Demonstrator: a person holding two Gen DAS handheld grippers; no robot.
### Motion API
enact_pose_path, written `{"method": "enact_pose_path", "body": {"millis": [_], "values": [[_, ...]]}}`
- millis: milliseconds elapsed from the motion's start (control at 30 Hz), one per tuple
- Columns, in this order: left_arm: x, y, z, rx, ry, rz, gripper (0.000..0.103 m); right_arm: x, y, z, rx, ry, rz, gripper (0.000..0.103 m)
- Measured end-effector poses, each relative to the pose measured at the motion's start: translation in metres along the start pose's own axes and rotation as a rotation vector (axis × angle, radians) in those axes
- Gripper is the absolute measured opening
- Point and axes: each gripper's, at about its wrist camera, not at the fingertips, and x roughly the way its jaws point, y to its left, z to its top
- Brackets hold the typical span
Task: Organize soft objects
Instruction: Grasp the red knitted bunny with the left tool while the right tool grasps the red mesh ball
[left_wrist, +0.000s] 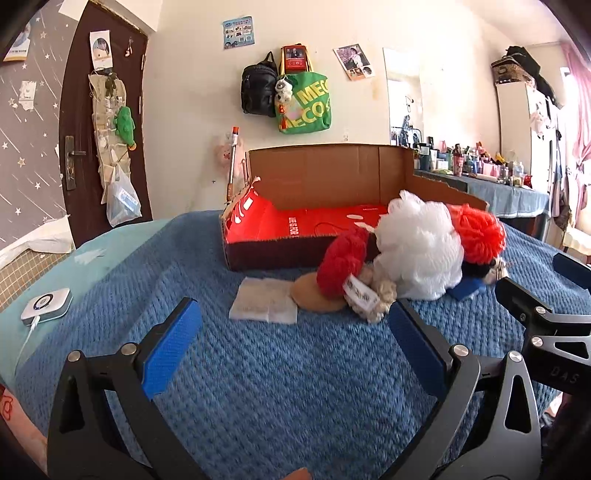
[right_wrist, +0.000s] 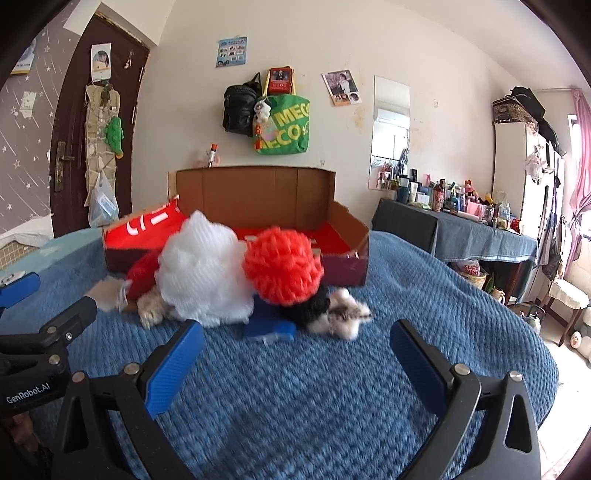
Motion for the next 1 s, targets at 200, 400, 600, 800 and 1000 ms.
{"method": "enact_pose_path", "body": {"millis": [200, 400, 600, 800, 1000], "values": [[0.008, 0.003, 0.018, 0.016, 0.001, -0.036, 0.103, 0.008, 0.003, 0.018, 0.005, -0.008, -0.002, 0.103], [0.021, 0.005, 0.041, 0.025, 0.007, -0.055, 0.103, 0.019, -0.002, 0.033, 0.034, 0.002, -0.01, 0.103], [0.038, 0.006, 0.056, 0.061, 0.036, -0.076, 0.103, 0.032, -0.009, 0.046, 0.051, 0.02, 0.006, 0.103], [0.059, 0.003, 0.063, 0.075, 0.112, -0.135, 0.103, 0.05, -0.019, 0.054, 0.088, 0.07, 0.048, 0.103], [0.077, -0.002, 0.062, 0.078, 0.191, -0.183, 0.103, 0.066, -0.021, 0.054, 0.103, 0.11, 0.114, 0.103]]}}
